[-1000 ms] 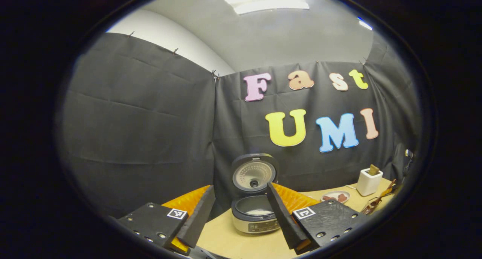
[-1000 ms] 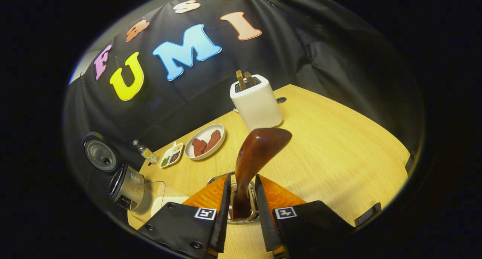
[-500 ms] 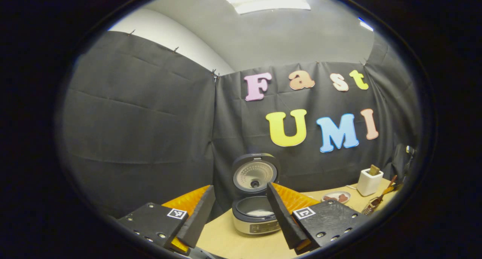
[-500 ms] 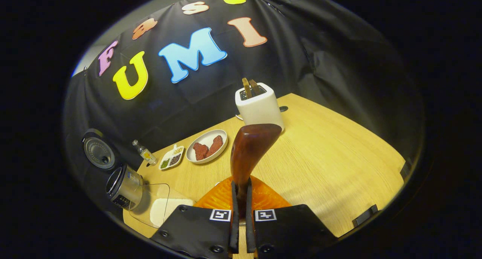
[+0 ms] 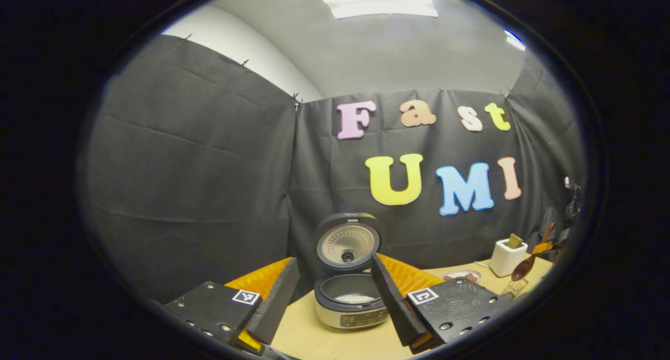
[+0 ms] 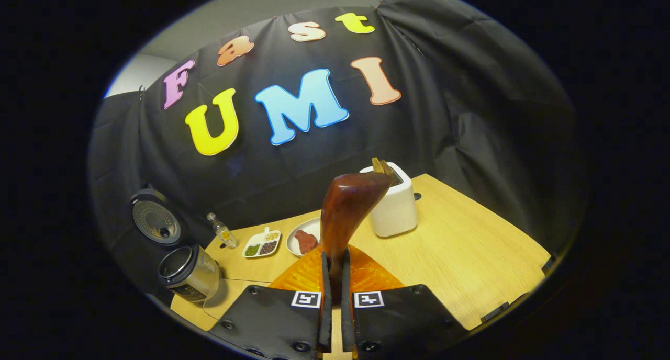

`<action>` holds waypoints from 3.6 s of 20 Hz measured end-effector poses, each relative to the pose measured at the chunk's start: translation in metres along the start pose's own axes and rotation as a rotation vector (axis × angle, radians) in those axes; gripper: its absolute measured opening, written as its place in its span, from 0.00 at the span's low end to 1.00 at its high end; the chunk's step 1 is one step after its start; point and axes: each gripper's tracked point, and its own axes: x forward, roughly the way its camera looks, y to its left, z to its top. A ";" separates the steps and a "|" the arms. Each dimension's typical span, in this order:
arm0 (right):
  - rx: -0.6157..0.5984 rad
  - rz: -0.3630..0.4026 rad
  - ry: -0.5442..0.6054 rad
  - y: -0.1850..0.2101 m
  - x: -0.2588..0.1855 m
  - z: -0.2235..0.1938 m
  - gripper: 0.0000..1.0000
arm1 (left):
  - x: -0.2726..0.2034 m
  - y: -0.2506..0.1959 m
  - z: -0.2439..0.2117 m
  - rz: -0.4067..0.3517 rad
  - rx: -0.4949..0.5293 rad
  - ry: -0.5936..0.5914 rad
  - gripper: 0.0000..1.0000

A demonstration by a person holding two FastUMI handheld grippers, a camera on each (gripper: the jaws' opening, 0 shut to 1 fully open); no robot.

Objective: Close the left gripper, press the button to open the rice cooker; take a wooden spoon from the chopstick holder with the right hand, scoop a spoonful of rice and pour it into the rice cooker, then put the wooden spoon back into the chopstick holder.

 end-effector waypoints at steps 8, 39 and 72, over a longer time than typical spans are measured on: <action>-0.038 0.108 0.015 0.080 0.003 -0.020 0.09 | 0.018 0.017 -0.012 -0.021 -0.006 0.019 0.87; -0.718 0.068 0.115 0.176 0.057 -0.180 0.09 | 0.055 0.070 -0.052 0.011 0.002 0.076 0.85; 0.688 0.194 0.381 0.143 0.056 -0.128 0.08 | 0.054 0.025 -0.035 -0.032 -0.005 0.045 0.86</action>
